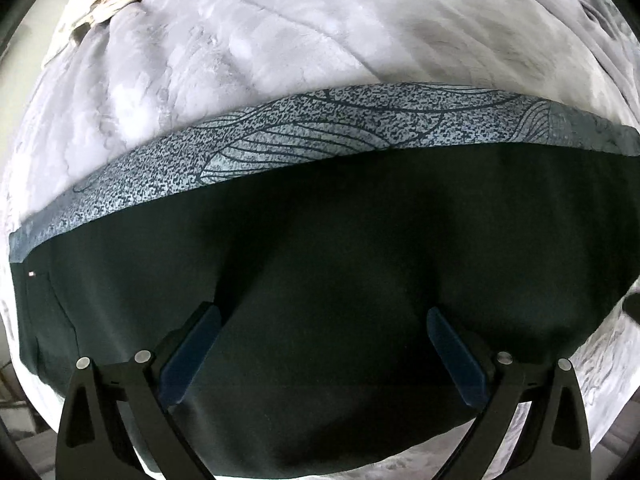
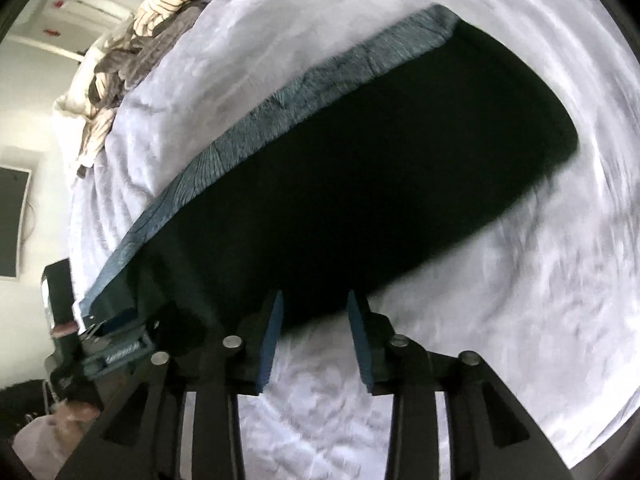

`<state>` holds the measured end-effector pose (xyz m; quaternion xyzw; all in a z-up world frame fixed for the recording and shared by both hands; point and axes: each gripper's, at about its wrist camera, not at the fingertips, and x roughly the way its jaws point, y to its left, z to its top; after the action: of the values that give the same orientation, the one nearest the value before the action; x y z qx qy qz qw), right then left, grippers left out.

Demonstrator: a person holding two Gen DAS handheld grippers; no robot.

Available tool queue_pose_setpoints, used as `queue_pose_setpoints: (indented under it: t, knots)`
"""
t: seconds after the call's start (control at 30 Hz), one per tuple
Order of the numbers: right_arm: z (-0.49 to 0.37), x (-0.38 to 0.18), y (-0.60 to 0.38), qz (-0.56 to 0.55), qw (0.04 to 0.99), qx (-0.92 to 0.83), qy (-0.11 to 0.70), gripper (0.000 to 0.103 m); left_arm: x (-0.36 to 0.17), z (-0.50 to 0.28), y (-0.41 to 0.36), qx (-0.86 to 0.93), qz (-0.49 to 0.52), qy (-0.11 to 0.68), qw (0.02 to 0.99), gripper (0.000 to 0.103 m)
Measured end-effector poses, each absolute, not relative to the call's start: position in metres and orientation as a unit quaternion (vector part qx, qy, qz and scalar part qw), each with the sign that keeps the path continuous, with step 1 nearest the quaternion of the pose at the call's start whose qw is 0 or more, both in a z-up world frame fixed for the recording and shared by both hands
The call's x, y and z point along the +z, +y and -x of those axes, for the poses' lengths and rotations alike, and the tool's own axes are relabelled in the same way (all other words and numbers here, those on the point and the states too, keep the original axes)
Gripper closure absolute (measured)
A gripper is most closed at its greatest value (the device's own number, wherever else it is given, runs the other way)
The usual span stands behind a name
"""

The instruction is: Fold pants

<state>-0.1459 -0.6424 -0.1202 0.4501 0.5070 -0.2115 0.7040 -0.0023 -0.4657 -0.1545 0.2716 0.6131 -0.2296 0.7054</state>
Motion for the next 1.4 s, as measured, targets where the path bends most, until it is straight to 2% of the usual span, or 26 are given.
queue_pose_setpoints:
  t: [0.27,0.47,0.77,0.97,1.0,1.03,1.07,1.27,1.3,1.37,1.4]
  knots:
    - [0.177,-0.137,-0.630,-0.486,0.675,-0.217,0.511,0.061,-0.148,0.009,-0.449,-0.228,-0.288,0.609,0.703,0.000]
    - [0.196,-0.139,-0.637,-0.511,0.670,-0.222,0.490,0.061,-0.138,0.025,-0.465,-0.245,-0.319,0.590,0.700,0.000]
    - [0.234,-0.138,-0.698,-0.576,0.659,-0.279,0.394,0.058,-0.131,0.058,-0.524,-0.297,-0.285,0.592,0.693,0.000]
    - [0.250,-0.141,-0.735,-0.600,0.659,-0.309,0.332,0.058,-0.147,0.076,-0.560,-0.304,-0.288,0.596,0.685,0.000]
    - [0.252,-0.143,-0.741,-0.607,0.656,-0.311,0.323,0.060,-0.150,0.077,-0.562,-0.302,-0.289,0.598,0.684,0.000]
    - [0.253,-0.145,-0.745,-0.614,0.654,-0.310,0.315,0.069,-0.151,0.077,-0.563,-0.299,-0.288,0.598,0.686,0.000]
    - [0.253,-0.147,-0.751,-0.620,0.653,-0.306,0.309,0.096,-0.150,0.078,-0.563,-0.300,-0.285,0.597,0.687,0.000]
    - [0.240,-0.134,-0.758,-0.586,0.682,-0.295,0.322,0.096,-0.156,0.074,-0.573,-0.310,-0.288,0.587,0.691,0.000]
    - [0.241,-0.140,-0.757,-0.590,0.674,-0.300,0.328,0.092,-0.159,0.074,-0.574,-0.307,-0.291,0.589,0.689,0.000]
    - [0.249,-0.151,-0.753,-0.614,0.656,-0.299,0.321,0.089,-0.164,0.074,-0.574,-0.308,-0.296,0.584,0.690,0.000]
    - [0.252,-0.154,-0.750,-0.627,0.651,-0.291,0.313,0.079,-0.164,0.074,-0.573,-0.309,-0.296,0.583,0.690,0.000]
